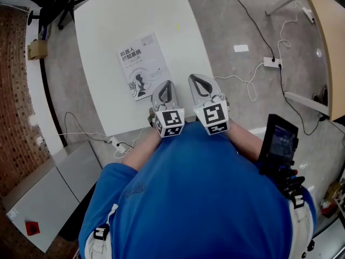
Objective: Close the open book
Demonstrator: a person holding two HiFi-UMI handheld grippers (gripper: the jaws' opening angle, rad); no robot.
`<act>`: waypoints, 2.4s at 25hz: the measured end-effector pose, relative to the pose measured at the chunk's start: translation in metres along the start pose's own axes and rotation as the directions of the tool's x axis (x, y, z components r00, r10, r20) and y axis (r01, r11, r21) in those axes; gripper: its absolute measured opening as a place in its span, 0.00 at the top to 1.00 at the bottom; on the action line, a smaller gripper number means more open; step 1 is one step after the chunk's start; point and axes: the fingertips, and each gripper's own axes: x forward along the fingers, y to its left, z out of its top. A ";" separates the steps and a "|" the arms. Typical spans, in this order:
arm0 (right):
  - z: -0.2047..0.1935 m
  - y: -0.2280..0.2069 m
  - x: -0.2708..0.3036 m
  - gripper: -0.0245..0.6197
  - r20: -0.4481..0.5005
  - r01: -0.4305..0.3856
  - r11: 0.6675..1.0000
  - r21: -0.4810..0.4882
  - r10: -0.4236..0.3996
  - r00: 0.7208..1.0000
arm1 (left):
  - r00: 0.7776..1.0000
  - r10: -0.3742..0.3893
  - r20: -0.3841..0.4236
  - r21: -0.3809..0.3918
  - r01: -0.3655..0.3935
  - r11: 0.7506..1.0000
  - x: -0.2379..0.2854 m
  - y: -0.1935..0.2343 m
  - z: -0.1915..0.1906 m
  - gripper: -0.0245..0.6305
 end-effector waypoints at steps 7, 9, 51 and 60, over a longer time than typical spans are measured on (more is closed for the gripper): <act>-0.008 -0.015 0.005 0.96 -0.020 -0.052 0.999 0.011 0.052 0.998 | 0.994 0.040 -0.106 0.008 -0.039 0.999 0.024 -0.008 -0.010 0.67; -0.009 -0.019 0.006 0.96 -0.023 -0.066 0.998 0.014 0.066 0.998 | 0.990 0.061 -0.125 0.009 -0.060 0.998 0.028 -0.009 -0.011 0.66; -0.011 -0.024 0.018 0.96 -0.004 -0.158 0.988 -0.002 0.158 0.987 | 0.967 0.165 -0.195 0.144 -0.139 0.980 0.019 -0.008 -0.030 0.77; -0.010 -0.026 0.019 0.96 0.007 -0.160 0.987 -0.011 0.160 0.987 | 0.963 0.184 -0.197 0.161 -0.153 0.975 0.016 -0.003 -0.029 0.91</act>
